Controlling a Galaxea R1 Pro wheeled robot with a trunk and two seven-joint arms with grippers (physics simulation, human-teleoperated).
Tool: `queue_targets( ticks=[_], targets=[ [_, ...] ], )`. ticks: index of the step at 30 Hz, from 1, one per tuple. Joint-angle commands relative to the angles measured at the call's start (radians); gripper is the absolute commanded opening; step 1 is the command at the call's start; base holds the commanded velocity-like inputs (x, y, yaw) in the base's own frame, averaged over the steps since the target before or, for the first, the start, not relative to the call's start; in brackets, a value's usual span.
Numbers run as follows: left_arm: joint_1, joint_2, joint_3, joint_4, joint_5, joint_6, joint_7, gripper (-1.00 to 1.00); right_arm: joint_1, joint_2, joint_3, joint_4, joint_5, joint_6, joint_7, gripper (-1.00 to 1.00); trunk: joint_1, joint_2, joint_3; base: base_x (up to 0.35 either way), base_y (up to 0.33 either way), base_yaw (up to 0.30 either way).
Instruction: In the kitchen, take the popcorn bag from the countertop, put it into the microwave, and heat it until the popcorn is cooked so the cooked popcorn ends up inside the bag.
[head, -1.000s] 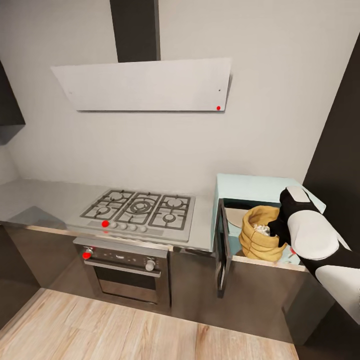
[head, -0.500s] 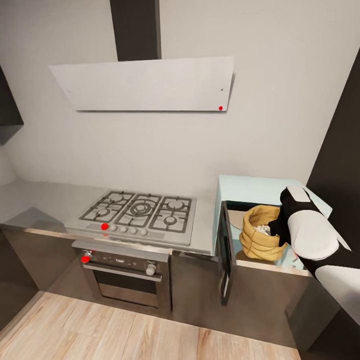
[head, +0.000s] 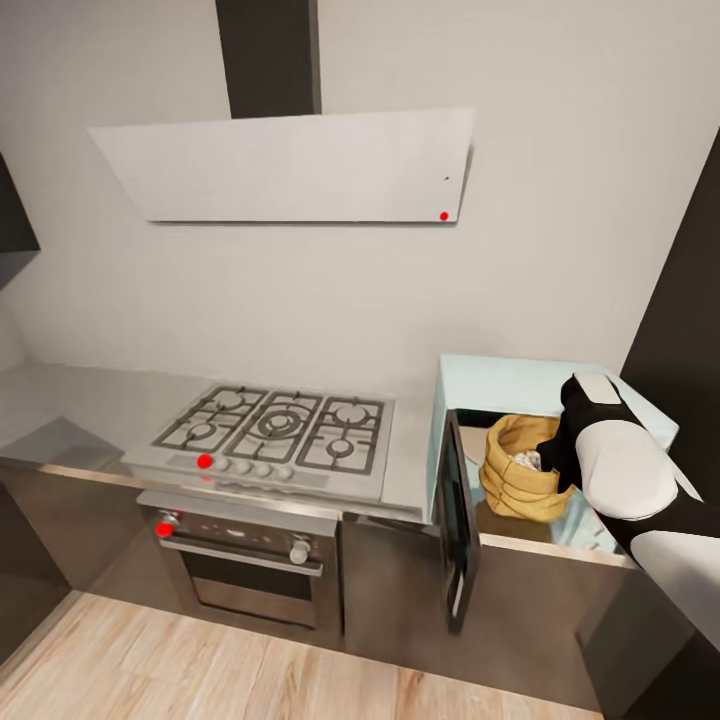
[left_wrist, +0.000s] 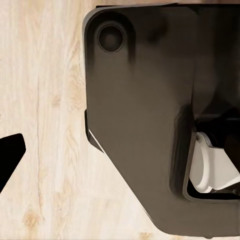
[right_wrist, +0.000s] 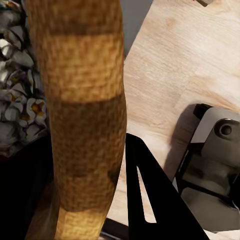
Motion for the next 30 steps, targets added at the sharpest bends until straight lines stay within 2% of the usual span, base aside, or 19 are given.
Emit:
queue_targets(
  ticks=[1, 30],
  targets=[
    [0.000, 0.000, 0.000, -0.002, 0.000, -0.001, 0.001, 1.00, -0.001, 0.000, -0.002, -0.001, -0.004, 0.010, -0.006, -1.00, 0.001, -0.002, -0.002, 0.093, 0.000, 0.000],
    [0.000, 0.000, 0.000, -0.002, 0.000, -0.001, 0.001, 1.00, -0.001, -0.001, -0.002, -0.001, -0.004, 0.010, -0.005, -1.00, 0.001, -0.002, -0.002, 0.092, 0.000, 0.000]
  ],
)
